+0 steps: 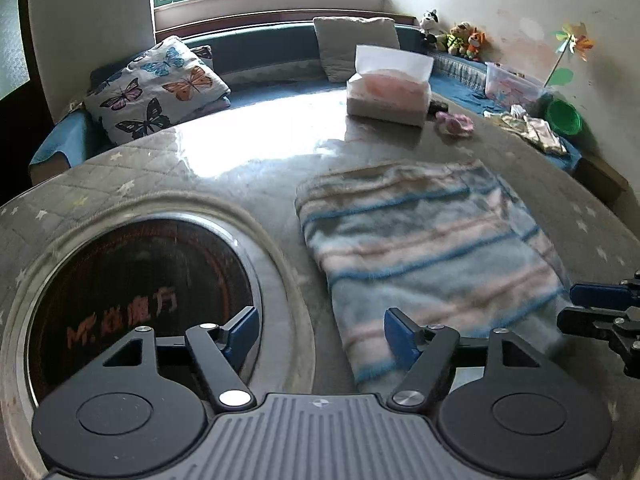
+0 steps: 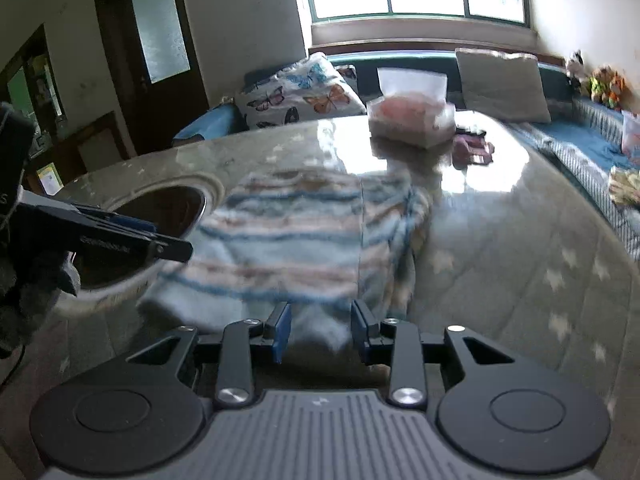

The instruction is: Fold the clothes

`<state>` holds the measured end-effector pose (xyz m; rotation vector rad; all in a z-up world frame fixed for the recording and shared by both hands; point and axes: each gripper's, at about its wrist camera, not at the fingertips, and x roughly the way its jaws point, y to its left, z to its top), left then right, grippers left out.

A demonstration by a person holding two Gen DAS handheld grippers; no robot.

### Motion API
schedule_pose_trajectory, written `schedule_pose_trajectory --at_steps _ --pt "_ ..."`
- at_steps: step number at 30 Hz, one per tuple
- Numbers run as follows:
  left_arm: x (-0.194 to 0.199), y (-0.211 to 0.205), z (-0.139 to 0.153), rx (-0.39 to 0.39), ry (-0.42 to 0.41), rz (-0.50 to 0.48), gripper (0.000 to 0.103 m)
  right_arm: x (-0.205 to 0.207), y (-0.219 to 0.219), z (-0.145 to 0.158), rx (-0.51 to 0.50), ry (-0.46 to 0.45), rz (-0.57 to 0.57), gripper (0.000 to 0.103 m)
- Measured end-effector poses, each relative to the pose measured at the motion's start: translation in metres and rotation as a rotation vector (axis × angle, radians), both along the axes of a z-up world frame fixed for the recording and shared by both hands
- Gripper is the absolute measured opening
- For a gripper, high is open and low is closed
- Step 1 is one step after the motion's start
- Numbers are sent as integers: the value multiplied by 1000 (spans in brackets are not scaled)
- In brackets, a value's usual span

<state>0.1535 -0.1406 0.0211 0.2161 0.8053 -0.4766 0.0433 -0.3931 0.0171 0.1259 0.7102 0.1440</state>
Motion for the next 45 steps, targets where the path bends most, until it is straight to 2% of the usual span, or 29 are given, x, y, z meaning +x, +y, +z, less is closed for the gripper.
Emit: schedule_pose_trajectory --at_steps 5,12,17,19,22,26,28,31,45 --pt "-11 8 -5 1 10 10 73 -10 -2 -1 -8 -8 -23 33" --pt "-24 15 -5 -10 11 32 85 -11 1 -6 -23 -8 -19 40" --pt "-36 22 -5 -21 9 40 92 -20 3 -2 -22 -30 -48 64" --pt "-41 24 -5 -26 11 43 95 -25 6 -2 -25 -37 -59 69" --pt "-49 27 -6 -33 8 43 98 -31 9 -4 -8 -39 -72 82" --pt "-59 31 -6 -39 -1 45 101 -39 15 -5 -6 -49 -87 90" --pt "-64 33 -5 -44 -5 46 103 -43 18 -5 -6 -52 -94 90" --pt "-72 37 -5 -53 -12 47 103 -49 23 -5 -15 -58 -104 102" --pt "-98 56 -9 -56 -13 85 103 -70 40 -7 6 -58 -164 103"
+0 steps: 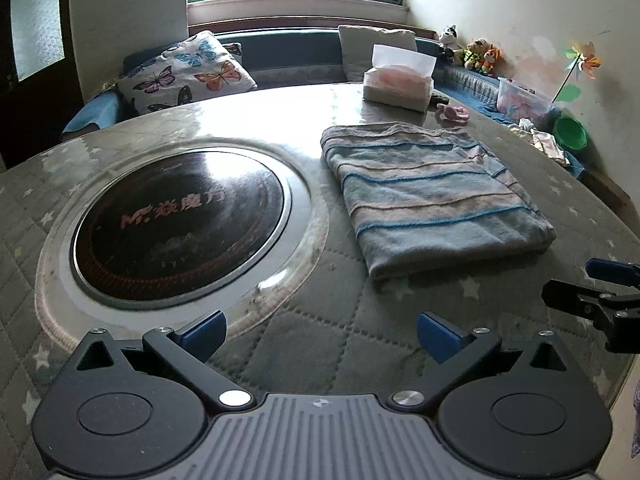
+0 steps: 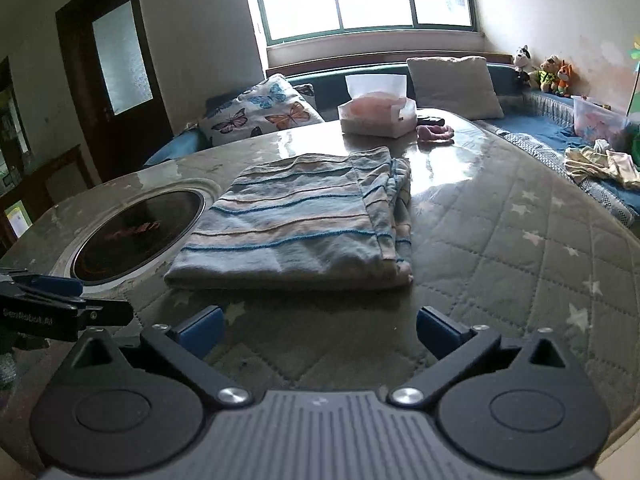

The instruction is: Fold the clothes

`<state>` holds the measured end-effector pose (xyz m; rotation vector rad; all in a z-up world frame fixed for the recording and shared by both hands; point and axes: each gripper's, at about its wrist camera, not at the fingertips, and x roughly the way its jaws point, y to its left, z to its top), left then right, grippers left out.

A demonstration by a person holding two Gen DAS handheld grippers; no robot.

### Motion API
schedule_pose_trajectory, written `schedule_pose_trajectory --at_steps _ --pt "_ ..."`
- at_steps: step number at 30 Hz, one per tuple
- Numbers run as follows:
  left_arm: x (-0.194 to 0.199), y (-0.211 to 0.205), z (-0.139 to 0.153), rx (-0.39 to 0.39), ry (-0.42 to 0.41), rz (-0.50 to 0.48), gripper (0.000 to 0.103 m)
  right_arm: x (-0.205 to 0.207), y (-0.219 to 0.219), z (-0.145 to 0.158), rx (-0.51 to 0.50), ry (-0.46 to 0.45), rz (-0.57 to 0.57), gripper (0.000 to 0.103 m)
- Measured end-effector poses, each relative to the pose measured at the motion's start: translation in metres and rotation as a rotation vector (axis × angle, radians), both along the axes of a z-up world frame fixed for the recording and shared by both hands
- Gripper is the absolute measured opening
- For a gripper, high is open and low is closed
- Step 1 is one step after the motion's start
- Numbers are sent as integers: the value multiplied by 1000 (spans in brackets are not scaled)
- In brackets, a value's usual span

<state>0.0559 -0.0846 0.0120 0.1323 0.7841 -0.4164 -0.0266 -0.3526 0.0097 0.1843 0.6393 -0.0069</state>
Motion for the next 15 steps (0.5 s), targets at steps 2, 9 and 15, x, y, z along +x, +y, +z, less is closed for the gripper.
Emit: schedule_pose_trajectory --at_steps 2,9,15 --pt "-3 4 -2 -4 7 9 103 -3 5 -1 -10 -1 -8 103" --pt "-13 12 -4 -5 2 18 103 -8 14 -3 6 18 -36 103" --pt "-23 15 -3 5 -23 10 103 -12 21 -3 -13 23 -54 103"
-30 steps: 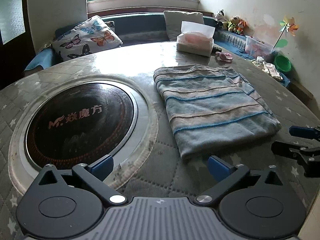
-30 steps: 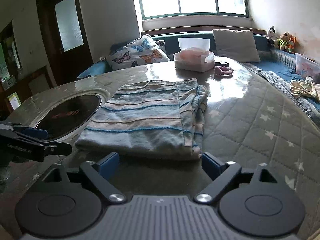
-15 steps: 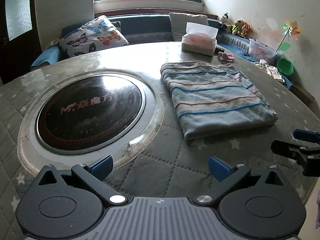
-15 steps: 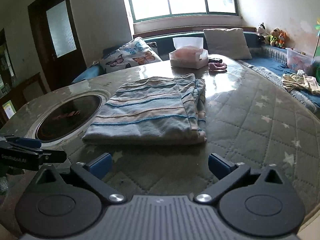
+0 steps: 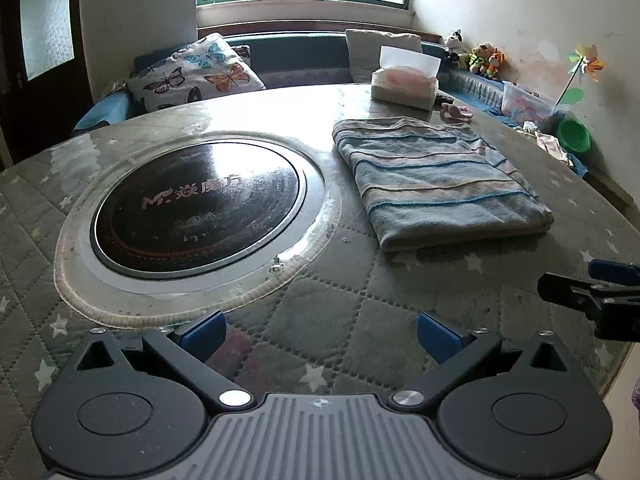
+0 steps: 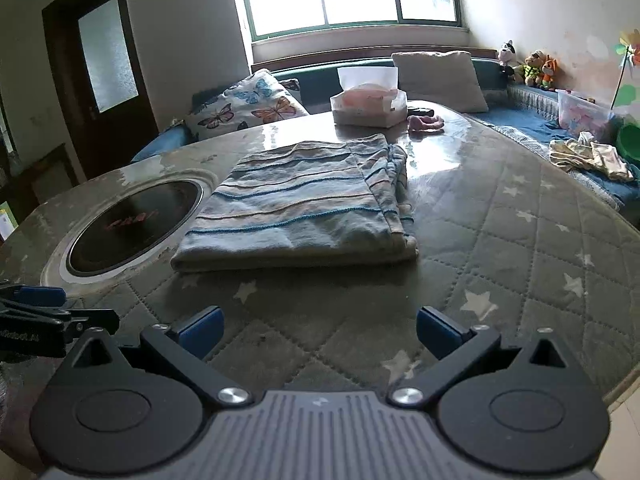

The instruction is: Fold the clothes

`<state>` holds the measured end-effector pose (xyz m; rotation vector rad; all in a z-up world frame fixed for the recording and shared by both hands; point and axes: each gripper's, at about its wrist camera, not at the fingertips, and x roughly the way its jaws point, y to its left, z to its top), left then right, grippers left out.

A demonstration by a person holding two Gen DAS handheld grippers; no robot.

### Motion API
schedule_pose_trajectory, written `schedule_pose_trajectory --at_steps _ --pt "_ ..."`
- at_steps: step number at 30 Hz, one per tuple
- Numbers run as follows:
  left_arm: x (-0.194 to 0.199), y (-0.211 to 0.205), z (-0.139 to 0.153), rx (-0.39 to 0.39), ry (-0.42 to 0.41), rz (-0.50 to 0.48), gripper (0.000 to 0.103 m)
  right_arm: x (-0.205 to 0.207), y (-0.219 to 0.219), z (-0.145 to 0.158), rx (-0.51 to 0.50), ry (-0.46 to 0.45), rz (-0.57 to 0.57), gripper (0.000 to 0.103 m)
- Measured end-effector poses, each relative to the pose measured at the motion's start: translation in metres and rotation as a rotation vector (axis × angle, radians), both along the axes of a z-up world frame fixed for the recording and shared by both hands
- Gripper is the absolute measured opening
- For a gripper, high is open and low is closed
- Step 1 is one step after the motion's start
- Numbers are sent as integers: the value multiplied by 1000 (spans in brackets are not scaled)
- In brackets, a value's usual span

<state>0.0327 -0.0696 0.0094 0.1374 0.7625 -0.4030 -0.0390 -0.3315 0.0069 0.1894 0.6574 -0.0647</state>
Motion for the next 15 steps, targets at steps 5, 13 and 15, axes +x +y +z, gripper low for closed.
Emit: schedule_pose_trajectory --at_steps 5,13,15 --pt "-5 0 -3 7 2 4 103 -4 4 0 -7 -1 1 103" --pt "-15 1 -7 16 -1 9 103 -7 9 -7 -19 19 8 103" --pt "-17 1 -9 21 -3 9 103 -8 10 -7 -19 17 13 103"
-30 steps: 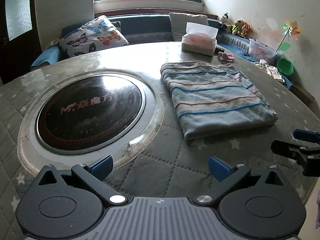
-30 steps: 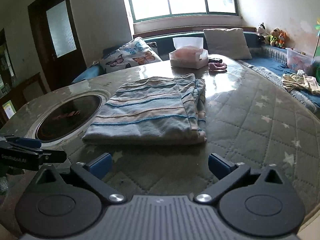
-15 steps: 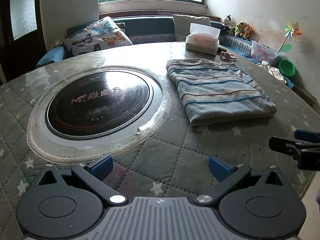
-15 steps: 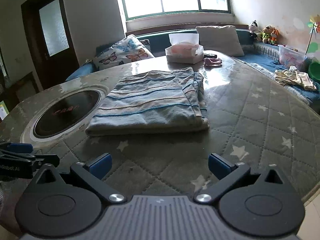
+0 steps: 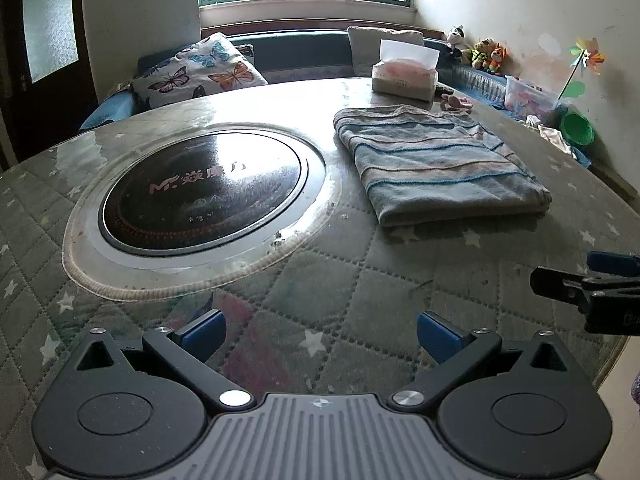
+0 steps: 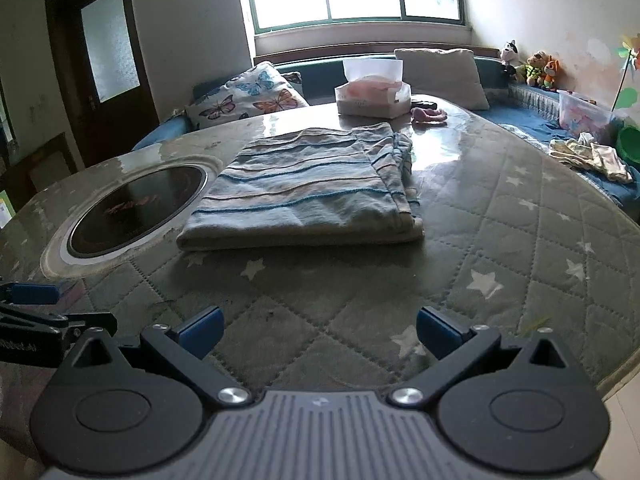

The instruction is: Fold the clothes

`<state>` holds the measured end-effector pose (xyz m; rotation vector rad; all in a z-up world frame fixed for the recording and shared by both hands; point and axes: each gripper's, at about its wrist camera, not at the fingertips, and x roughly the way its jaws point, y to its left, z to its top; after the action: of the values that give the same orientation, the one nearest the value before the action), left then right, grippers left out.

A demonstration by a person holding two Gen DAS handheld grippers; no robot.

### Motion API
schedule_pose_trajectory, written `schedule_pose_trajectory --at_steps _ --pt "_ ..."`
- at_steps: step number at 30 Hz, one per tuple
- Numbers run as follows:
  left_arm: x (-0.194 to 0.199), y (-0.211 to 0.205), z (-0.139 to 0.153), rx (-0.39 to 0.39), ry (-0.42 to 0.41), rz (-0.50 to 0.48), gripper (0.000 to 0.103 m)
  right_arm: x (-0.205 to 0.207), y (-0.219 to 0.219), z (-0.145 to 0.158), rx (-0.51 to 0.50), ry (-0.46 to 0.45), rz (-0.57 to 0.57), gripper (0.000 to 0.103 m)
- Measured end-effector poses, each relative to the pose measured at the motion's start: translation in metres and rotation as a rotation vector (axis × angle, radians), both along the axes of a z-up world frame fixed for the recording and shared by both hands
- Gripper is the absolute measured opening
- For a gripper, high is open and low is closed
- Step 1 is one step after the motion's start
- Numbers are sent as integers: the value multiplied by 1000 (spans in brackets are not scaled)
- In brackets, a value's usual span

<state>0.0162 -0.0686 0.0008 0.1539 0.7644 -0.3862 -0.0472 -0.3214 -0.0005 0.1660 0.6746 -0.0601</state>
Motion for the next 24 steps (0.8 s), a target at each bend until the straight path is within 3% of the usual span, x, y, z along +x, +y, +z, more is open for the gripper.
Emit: schedule_pose_trajectory --at_steps 24 --pt "-16 2 -1 -8 -11 1 103 -7 9 -2 -8 2 11 103"
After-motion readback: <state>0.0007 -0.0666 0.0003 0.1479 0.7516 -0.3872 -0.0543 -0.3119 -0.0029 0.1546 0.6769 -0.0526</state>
